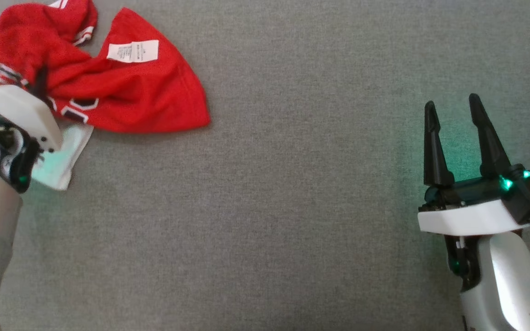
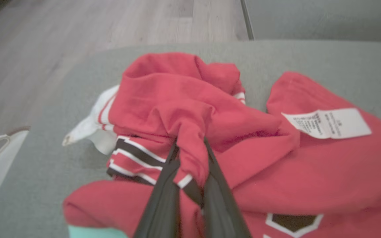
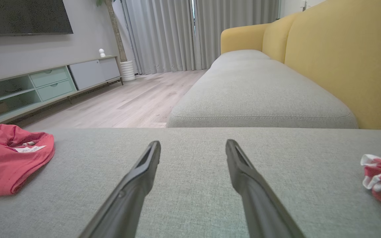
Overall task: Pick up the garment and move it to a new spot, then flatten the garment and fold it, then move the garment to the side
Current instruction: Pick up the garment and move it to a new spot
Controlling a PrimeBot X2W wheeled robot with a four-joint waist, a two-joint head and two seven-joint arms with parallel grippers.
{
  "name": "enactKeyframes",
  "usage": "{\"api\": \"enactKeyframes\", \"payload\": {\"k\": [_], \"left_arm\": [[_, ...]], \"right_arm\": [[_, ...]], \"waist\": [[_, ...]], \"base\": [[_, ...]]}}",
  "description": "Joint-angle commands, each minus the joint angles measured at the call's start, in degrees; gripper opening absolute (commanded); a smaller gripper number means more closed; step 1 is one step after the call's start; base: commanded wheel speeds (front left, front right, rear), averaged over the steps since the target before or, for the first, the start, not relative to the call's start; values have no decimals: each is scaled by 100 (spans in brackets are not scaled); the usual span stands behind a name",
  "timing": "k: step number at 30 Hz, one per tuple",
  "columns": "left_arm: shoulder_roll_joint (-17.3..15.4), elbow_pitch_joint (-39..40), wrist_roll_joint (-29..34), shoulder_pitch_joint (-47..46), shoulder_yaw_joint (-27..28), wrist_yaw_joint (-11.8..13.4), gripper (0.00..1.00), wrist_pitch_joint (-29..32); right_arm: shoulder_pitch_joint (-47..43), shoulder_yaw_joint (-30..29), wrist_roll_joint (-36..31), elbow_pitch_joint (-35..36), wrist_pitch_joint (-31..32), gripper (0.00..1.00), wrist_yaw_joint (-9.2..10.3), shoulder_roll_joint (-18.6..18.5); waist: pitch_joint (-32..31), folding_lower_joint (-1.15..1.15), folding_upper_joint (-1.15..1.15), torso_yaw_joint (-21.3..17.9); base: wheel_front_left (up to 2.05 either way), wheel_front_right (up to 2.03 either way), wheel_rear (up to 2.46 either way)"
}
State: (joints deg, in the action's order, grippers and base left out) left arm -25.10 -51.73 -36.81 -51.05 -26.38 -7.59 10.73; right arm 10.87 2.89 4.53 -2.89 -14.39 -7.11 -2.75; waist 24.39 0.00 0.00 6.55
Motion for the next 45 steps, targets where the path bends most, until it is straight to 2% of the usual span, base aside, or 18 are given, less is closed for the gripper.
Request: {"api": "enactKeyframes", "payload": {"k": [1,6,11,17,26,30,35,36,37,41,45], "left_arm": [[-411,163,-23,-229,161,10,0,-308],[-329,419,-74,-436,86,10,0,-1377],[-138,872,-190,-423,-80,10,0,-1812],[255,1572,-258,-260,-255,103,0,-1784],[1025,2633,-255,-146,-562,692,0,-1438],[1202,2719,-146,-139,-696,926,0,-1366],[1287,2433,-98,-101,-782,1020,0,-1360],[1282,2293,-65,-87,-810,1034,42,-1378],[1267,2135,-28,-70,-831,1056,100,-1409],[1197,1542,84,-7,-851,1071,100,-1737],[1182,1173,113,78,-808,1015,100,-2195]], "right_arm": [[85,119,12,156,-61,100,-37,-13],[57,184,136,64,-61,100,-37,-13],[-5,240,307,-28,-61,100,-37,-13],[-61,324,533,-107,-61,100,-37,-13],[-3,430,819,-59,-61,100,-37,-13],[51,485,908,-28,-61,100,-37,-13],[105,500,977,-4,-61,100,-37,-13],[112,506,985,-2,-61,100,-37,-13],[121,518,992,-2,-61,100,-37,-13],[145,526,999,7,-61,100,-37,-13],[100,442,920,-20,-61,100,-37,-13]], "waist": [[-70,0,0,7],[-386,0,0,8],[-764,0,0,-52],[-1119,0,0,-257],[-1258,0,0,-878],[-1153,0,0,-1193],[-1007,0,0,-1408],[-980,0,0,-1440],[-952,0,0,-1474],[-894,0,0,-1504],[-951,0,0,-1325]], "base": [[0,0,0],[0,0,0],[0,0,0],[0,0,0],[0,0,0],[0,0,0],[0,0,0],[0,0,0],[0,0,0],[0,0,0],[0,0,0]]}}
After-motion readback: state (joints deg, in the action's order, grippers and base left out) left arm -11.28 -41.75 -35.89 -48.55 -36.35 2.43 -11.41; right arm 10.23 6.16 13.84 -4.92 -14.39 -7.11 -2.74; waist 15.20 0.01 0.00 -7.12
